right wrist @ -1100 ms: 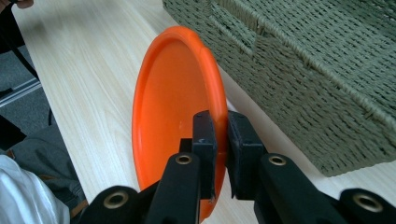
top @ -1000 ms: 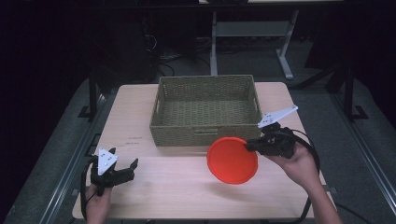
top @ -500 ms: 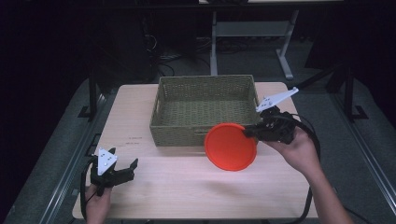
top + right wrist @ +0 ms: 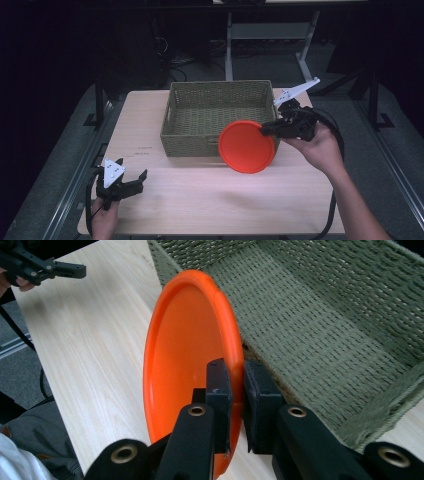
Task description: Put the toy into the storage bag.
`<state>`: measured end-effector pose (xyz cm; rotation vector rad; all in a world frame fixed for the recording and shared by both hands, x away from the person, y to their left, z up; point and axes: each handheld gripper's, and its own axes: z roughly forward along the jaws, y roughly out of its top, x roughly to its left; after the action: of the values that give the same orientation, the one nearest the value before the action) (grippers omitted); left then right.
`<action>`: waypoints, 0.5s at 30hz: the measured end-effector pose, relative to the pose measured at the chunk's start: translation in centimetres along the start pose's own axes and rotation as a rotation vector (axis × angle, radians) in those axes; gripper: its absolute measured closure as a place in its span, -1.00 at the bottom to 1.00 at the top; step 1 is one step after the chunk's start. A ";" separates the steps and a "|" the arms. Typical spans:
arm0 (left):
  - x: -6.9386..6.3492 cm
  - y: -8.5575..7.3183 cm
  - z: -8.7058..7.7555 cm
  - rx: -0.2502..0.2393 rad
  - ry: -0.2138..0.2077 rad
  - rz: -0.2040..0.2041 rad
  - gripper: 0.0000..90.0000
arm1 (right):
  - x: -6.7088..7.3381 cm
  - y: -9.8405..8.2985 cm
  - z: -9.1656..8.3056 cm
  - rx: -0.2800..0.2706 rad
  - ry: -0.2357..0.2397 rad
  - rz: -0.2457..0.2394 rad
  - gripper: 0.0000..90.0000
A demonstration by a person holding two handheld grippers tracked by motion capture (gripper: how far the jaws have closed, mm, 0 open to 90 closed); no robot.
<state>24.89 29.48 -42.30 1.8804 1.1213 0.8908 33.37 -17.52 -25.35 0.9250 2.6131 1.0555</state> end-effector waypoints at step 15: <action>0.1 0.0 0.0 -0.002 0.002 0.000 -0.71 | -1.0 2.4 -0.3 -0.001 0.000 0.007 0.83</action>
<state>24.90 29.60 -42.29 1.8782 1.1211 0.8931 35.25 -16.95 -23.56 0.9346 2.6110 1.0576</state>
